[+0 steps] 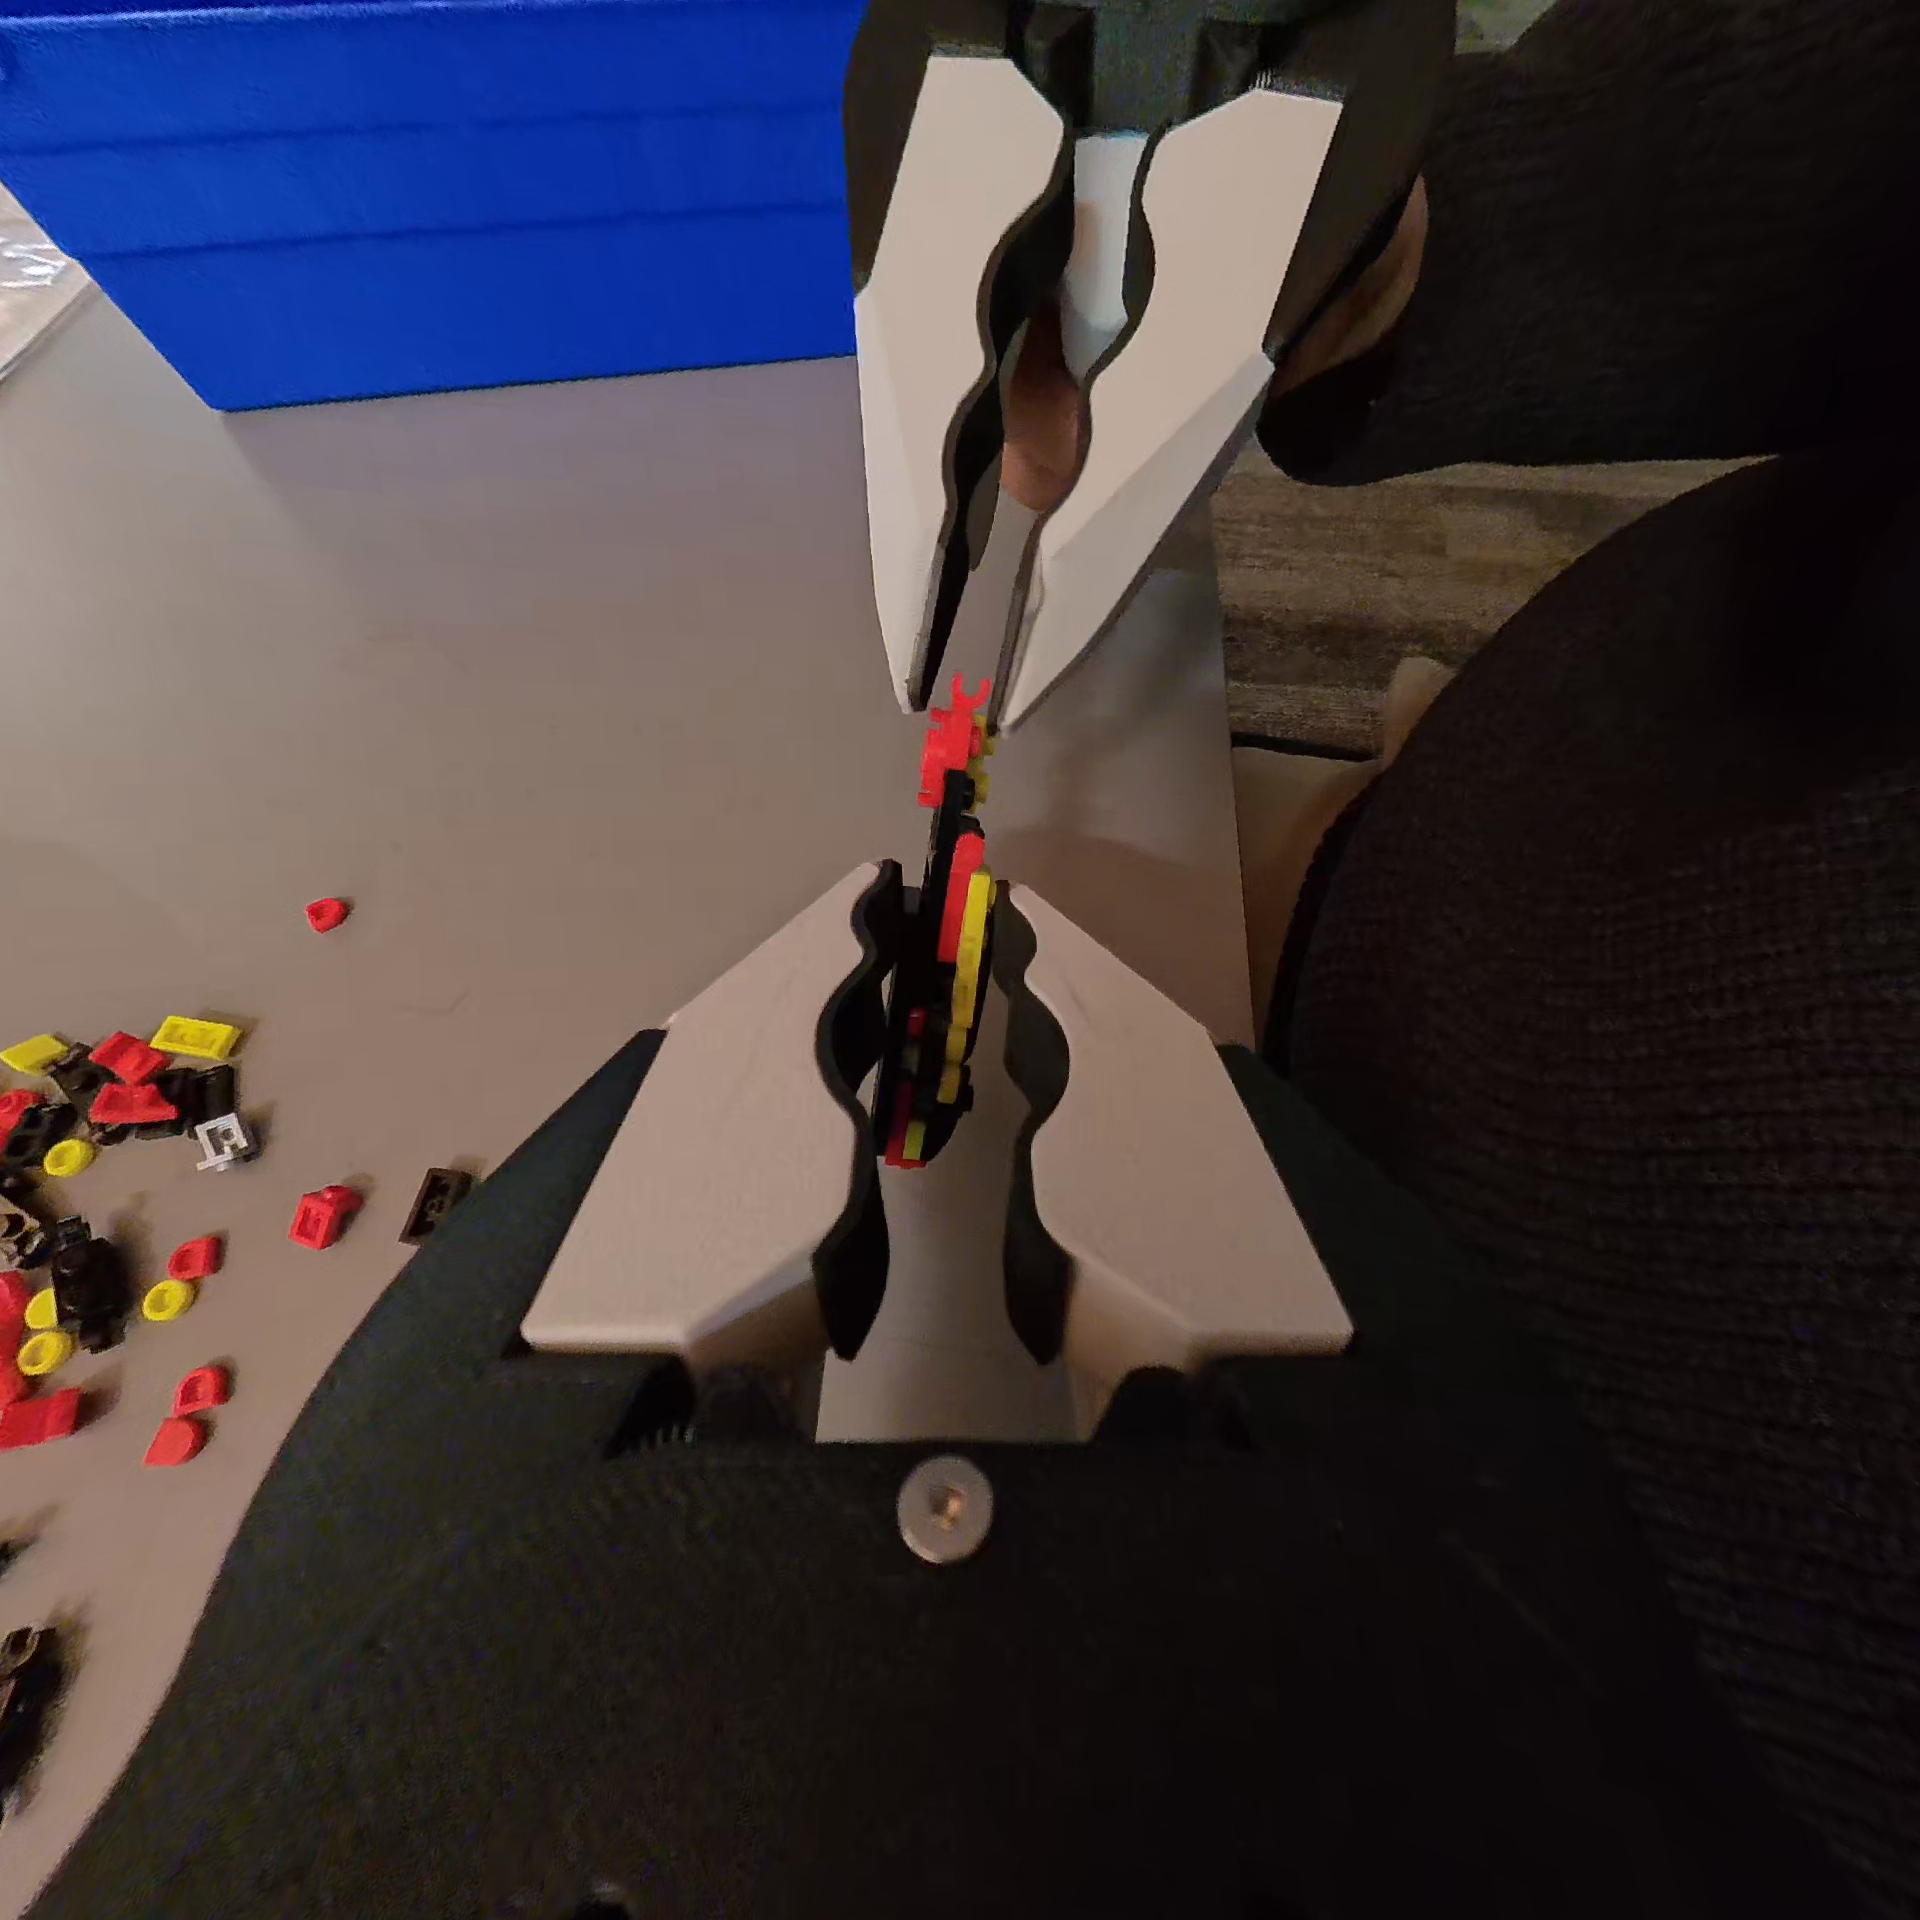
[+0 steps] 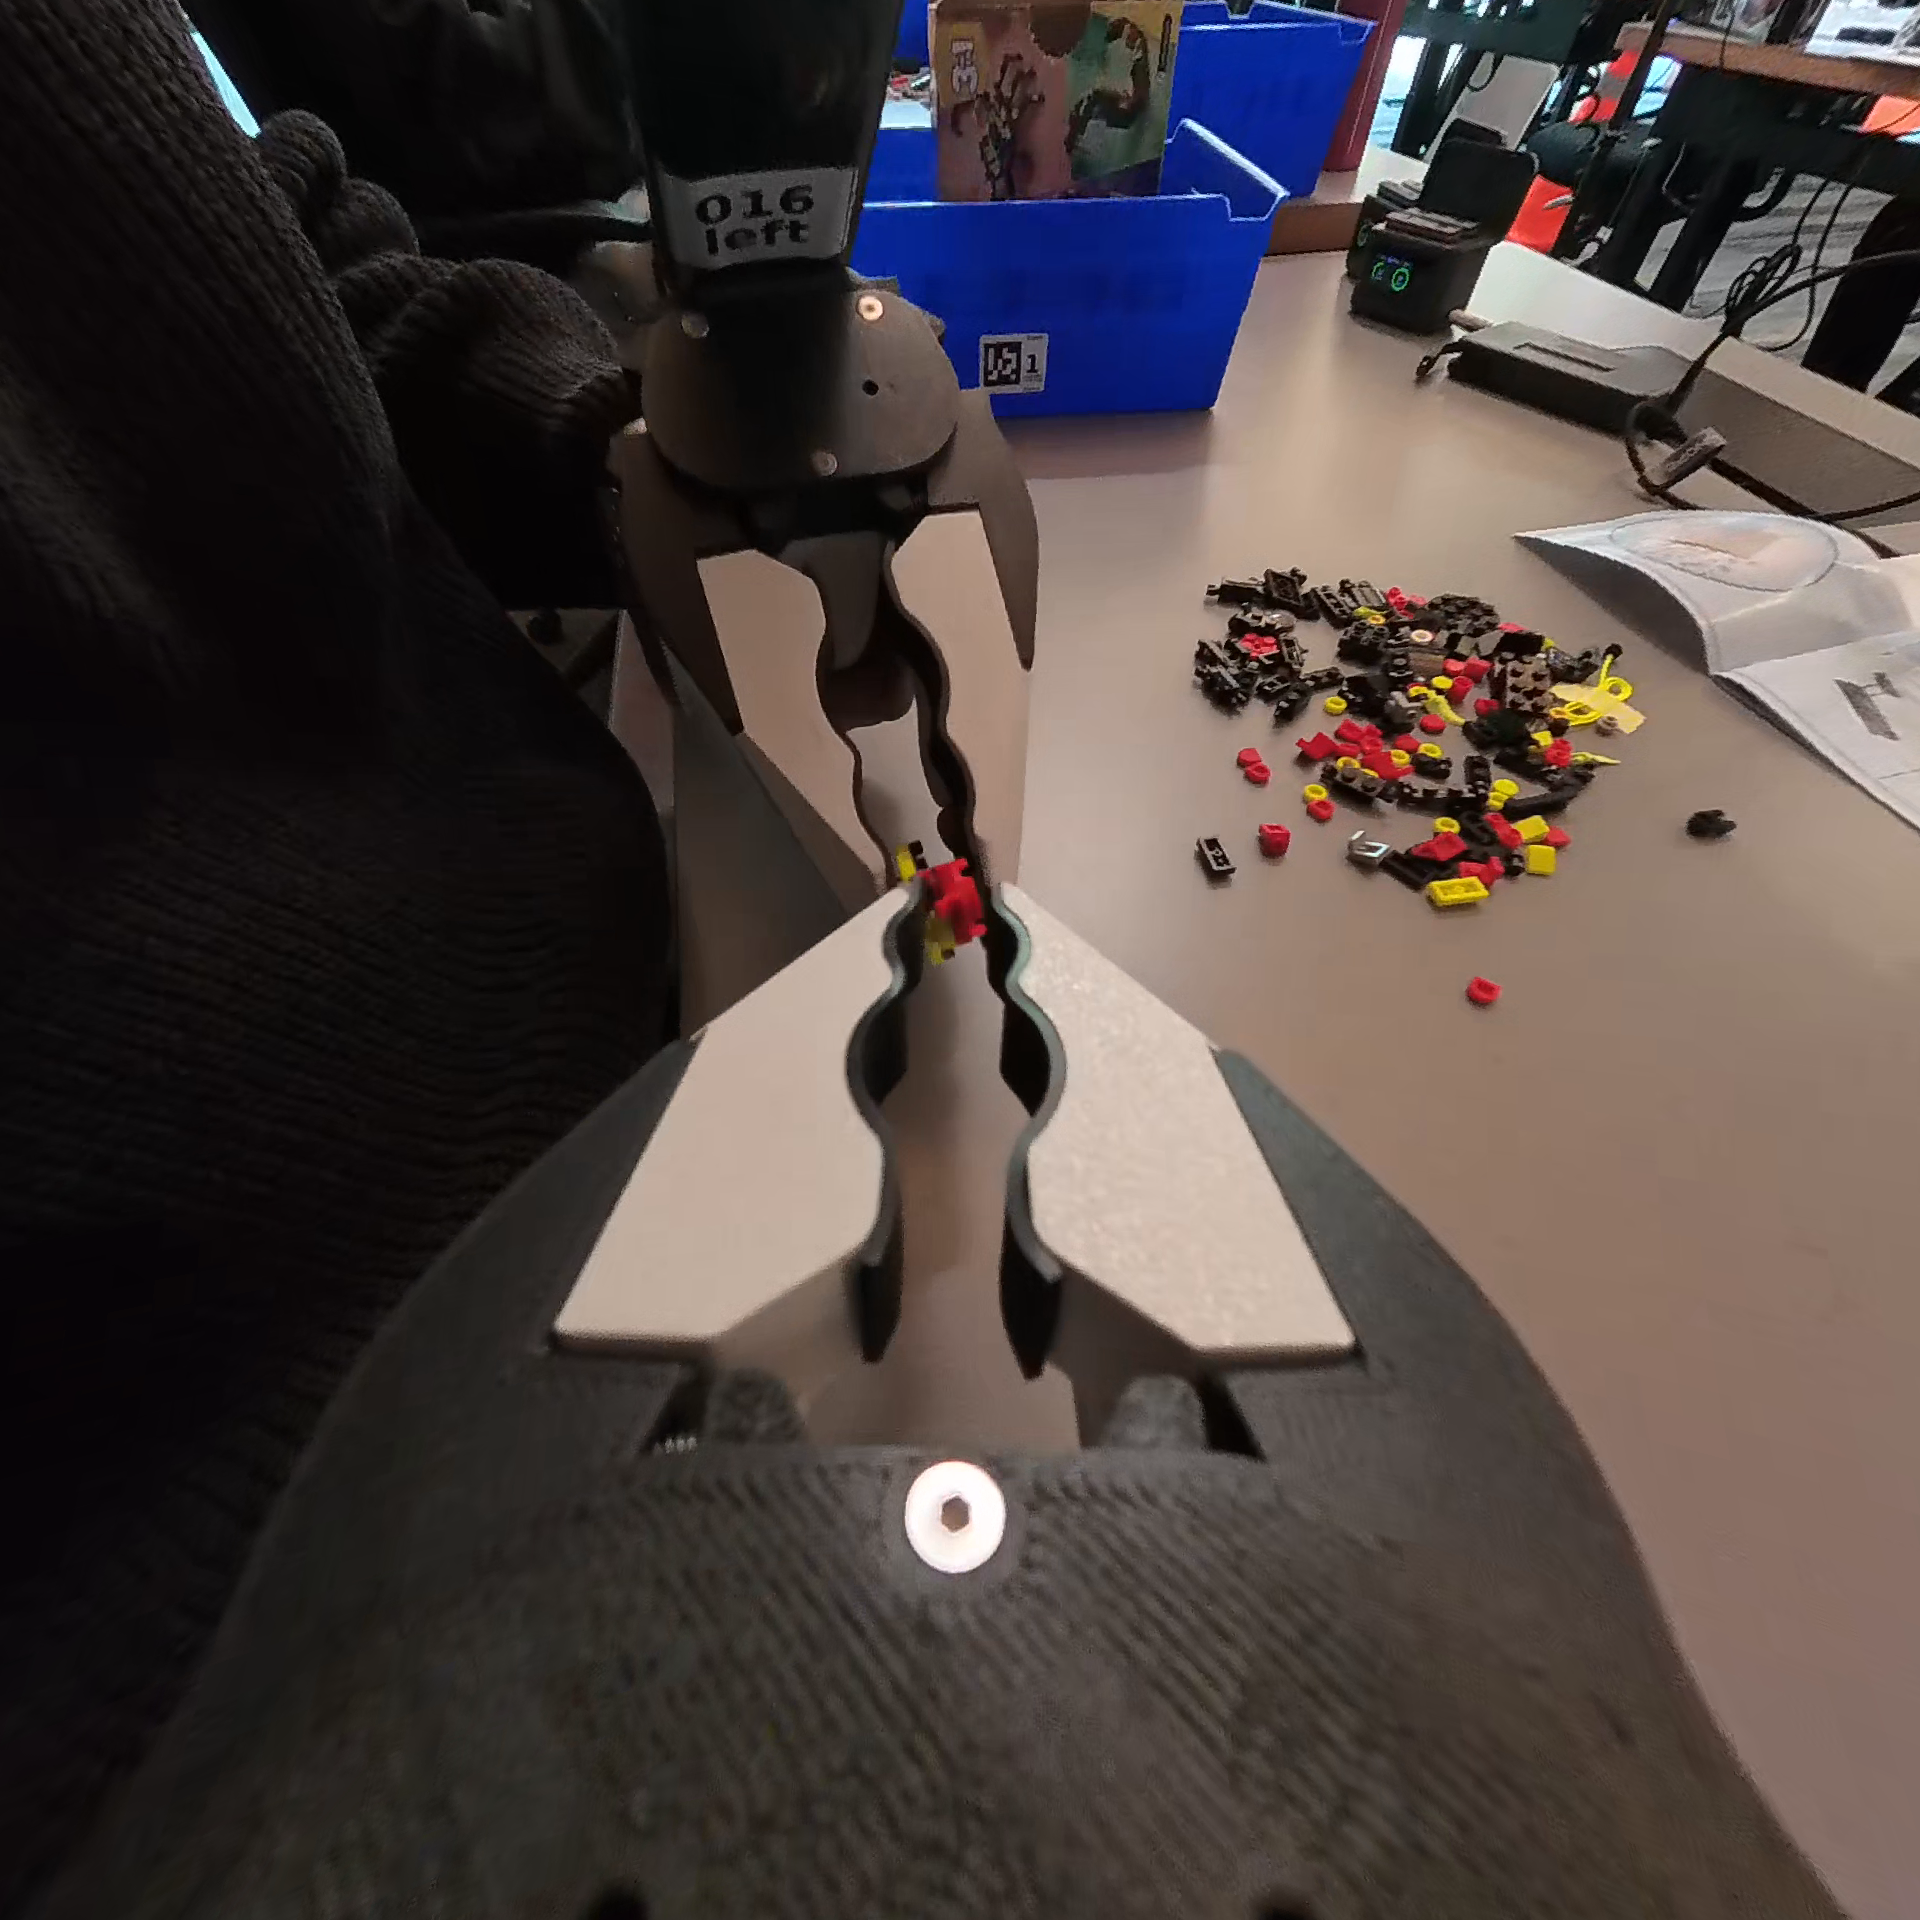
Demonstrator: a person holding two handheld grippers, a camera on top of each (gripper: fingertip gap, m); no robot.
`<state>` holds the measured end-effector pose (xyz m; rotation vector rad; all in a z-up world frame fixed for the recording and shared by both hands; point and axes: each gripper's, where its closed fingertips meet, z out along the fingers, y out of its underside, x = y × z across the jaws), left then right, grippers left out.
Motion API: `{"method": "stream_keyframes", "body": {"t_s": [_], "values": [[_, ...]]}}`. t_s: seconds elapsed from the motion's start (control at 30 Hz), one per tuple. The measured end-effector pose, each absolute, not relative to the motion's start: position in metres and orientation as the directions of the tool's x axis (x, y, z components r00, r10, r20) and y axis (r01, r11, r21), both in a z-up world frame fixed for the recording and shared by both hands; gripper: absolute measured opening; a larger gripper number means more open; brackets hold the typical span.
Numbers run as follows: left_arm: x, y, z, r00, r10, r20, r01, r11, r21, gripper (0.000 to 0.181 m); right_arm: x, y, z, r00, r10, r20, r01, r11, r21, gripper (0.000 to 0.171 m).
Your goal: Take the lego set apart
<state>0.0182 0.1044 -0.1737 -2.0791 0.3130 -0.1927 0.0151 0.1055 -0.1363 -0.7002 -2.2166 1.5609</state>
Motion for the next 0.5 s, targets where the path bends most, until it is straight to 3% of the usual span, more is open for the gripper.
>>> {"method": "stream_keyframes", "body": {"t_s": [0.5], "values": [[0.0273, 0.1013, -0.1801, 0.939, -0.343, 0.032, -0.157, -0.508, -0.847, 0.014, 0.019, 0.0987, -0.1426, -0.838, 0.541, -0.068, 0.246, 0.262, -0.933, 0.008]]}}
